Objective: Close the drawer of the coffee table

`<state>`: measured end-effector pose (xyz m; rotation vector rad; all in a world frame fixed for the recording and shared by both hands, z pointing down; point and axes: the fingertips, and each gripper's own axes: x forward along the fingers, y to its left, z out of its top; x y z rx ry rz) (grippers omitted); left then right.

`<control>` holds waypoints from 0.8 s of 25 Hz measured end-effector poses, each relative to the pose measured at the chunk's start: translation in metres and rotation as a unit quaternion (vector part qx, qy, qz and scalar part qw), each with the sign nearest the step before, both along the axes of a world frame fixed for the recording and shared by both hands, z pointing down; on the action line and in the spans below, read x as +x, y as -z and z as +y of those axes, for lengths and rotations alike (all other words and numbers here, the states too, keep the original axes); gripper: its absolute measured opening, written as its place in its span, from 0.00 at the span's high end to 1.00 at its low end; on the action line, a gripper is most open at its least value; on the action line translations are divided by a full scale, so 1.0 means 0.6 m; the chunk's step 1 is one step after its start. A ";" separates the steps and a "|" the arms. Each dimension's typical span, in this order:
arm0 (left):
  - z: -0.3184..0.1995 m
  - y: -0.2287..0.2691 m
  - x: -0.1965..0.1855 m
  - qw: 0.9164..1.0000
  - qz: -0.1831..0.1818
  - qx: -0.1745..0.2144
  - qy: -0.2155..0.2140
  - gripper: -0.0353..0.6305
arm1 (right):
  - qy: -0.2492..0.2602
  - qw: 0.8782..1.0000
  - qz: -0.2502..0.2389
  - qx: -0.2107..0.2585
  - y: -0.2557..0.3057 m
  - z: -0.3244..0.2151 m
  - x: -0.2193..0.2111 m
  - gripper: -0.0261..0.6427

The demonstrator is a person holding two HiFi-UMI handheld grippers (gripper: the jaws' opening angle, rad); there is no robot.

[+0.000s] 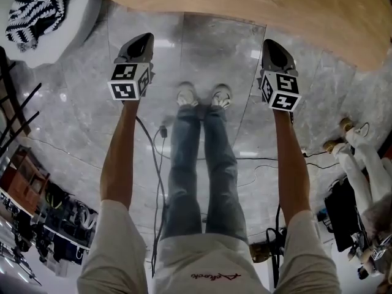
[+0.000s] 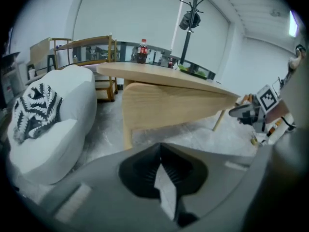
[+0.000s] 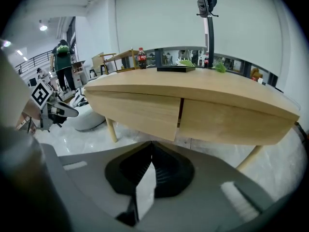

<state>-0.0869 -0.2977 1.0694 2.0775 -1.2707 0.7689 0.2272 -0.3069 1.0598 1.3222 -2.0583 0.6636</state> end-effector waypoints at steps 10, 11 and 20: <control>0.031 0.070 0.031 0.999 0.013 0.033 -0.014 0.94 | 0.004 0.999 -0.024 0.020 0.064 0.037 -0.020 0.95; 0.032 0.083 0.033 0.999 0.014 0.039 -0.014 0.94 | 0.004 0.999 -0.026 0.025 0.076 0.039 -0.021 0.95; 0.034 0.242 0.055 0.995 0.024 0.097 -0.012 0.94 | 0.019 0.996 -0.043 0.077 0.234 0.054 -0.041 0.95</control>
